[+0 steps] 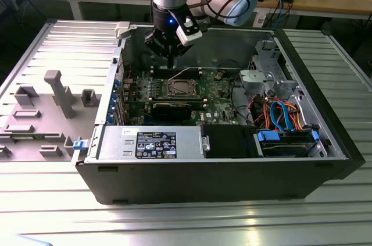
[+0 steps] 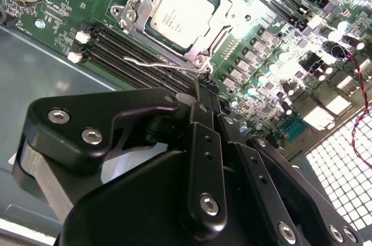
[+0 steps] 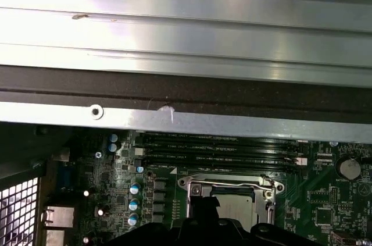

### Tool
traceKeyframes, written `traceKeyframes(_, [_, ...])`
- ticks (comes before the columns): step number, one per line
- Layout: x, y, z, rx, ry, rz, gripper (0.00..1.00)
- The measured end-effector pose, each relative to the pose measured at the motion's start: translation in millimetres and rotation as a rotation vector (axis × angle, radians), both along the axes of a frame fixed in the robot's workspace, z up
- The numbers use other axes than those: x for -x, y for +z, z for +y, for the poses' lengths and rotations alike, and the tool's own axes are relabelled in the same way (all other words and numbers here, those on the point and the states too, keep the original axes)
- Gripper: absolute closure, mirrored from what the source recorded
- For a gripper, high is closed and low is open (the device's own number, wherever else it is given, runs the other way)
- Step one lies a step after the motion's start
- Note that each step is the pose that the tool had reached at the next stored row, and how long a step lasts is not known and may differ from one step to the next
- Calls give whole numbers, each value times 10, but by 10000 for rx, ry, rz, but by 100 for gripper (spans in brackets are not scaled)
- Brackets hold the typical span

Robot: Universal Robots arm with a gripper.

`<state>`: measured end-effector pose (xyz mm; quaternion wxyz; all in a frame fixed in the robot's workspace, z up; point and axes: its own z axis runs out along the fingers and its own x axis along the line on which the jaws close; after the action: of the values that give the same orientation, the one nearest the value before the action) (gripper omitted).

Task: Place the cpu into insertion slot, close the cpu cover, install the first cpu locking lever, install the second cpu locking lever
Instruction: 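Install the first cpu locking lever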

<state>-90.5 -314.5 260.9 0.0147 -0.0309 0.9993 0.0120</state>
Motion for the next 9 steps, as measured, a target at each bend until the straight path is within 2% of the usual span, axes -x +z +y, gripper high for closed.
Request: traceKeyframes(9, [-28, 0, 0, 0, 0, 3, 89])
